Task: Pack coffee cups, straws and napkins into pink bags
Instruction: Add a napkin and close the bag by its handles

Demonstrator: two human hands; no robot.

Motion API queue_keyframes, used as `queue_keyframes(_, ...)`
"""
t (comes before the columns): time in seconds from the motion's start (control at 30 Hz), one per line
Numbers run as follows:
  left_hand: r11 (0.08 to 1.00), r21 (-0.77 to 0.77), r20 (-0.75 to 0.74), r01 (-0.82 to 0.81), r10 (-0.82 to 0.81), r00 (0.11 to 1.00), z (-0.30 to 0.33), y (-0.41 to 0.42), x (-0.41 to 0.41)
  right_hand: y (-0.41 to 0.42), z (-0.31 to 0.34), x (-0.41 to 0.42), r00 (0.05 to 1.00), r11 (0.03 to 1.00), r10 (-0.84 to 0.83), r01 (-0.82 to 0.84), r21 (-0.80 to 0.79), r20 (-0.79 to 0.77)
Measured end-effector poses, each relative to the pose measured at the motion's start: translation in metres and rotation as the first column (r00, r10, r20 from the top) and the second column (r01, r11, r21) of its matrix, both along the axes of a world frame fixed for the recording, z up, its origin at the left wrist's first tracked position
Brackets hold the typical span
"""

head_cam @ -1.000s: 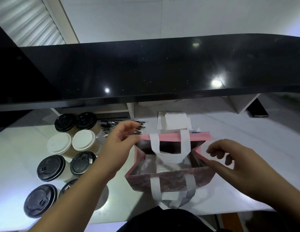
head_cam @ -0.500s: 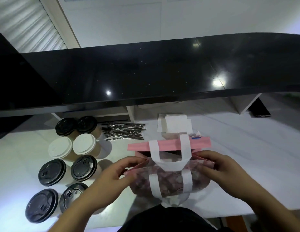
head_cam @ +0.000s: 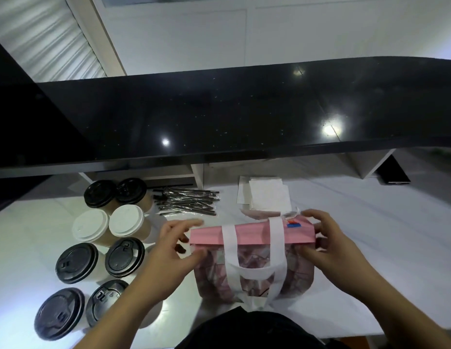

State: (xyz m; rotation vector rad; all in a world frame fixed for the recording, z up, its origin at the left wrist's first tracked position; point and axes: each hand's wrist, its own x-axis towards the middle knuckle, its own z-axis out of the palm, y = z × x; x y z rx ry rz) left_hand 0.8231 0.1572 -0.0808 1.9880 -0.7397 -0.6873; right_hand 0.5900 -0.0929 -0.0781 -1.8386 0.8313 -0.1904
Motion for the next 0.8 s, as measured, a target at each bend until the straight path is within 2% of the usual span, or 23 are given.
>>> queue_keyframes(0.03,1.000,-0.008,0.079,0.023,-0.022,0.997,0.002,-0.002,0.001,-0.002,-0.002,0.000,0.999,0.987,0.045,-0.046,-0.157,-0.004)
queue_keyframes(0.1,0.998,-0.027,0.168,0.061,-0.056,0.984,0.004,-0.005,0.003,-0.006,-0.005,0.001,0.995,0.901,0.094,-0.098,-0.423,-0.031)
queue_keyframes(0.2,0.995,-0.015,0.198,0.098,-0.094,0.976,0.005,-0.008,0.001,-0.010,-0.011,0.001,0.980,0.749,0.178,-0.193,-0.634,-0.089)
queue_keyframes(0.27,0.992,-0.007,0.235,0.129,-0.123,0.964,0.004,-0.010,-0.001,-0.010,-0.013,0.000,0.969,0.690,0.230,-0.226,-0.688,-0.087)
queue_keyframes(0.37,0.977,-0.014,0.391,0.213,-0.191,0.900,0.000,-0.010,-0.003,-0.009,-0.017,-0.004,0.956,0.618,0.279,-0.249,-0.746,-0.088)
queue_keyframes(0.6,0.953,0.015,0.516,0.303,-0.267,0.814,-0.004,-0.007,0.001,-0.006,-0.017,-0.005,0.965,0.615,0.260,-0.199,-0.763,-0.042)
queue_keyframes(0.8,0.902,0.206,0.607,0.379,-0.422,0.673,0.002,-0.014,0.006,-0.012,-0.016,0.004,0.950,0.548,0.283,-0.275,-0.790,-0.134)
